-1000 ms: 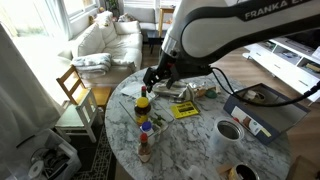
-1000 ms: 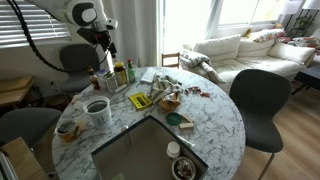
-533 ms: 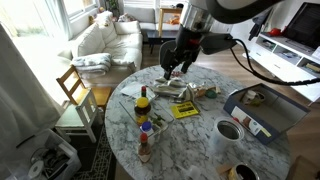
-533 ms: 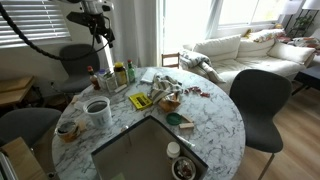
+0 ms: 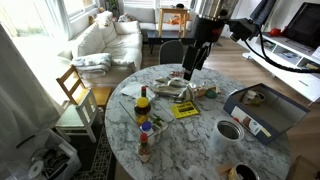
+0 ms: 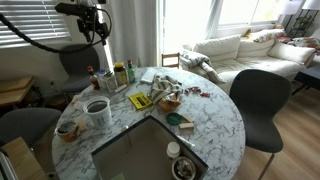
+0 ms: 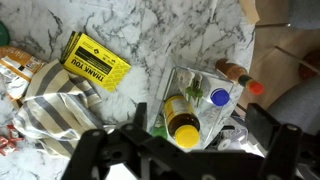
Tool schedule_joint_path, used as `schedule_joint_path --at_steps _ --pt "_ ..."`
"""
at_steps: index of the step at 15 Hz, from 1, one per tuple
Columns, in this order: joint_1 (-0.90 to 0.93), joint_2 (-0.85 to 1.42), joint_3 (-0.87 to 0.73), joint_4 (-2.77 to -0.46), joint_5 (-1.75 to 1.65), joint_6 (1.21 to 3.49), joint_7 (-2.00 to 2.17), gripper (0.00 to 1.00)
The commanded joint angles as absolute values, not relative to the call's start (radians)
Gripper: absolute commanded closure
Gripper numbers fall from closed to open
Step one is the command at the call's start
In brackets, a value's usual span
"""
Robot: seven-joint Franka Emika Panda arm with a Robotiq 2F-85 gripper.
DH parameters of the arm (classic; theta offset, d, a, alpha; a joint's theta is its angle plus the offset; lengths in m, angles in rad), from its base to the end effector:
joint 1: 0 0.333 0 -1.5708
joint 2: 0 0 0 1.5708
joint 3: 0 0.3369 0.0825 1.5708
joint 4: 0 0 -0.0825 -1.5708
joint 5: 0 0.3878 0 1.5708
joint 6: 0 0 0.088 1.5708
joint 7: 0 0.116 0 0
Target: Put the packet in the cup into the container
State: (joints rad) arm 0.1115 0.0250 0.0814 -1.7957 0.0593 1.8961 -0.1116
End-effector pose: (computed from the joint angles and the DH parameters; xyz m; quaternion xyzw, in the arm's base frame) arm 0.5719 0.1162 0.5429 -0.9885 -0.1431 -0.0365 0.0310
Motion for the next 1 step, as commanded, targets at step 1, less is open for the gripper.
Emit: schedule_joint_path --at_steps 1 --pt "0.106 0.026 0.088 -1.795 0.059 1.893 -0.112 0.00"
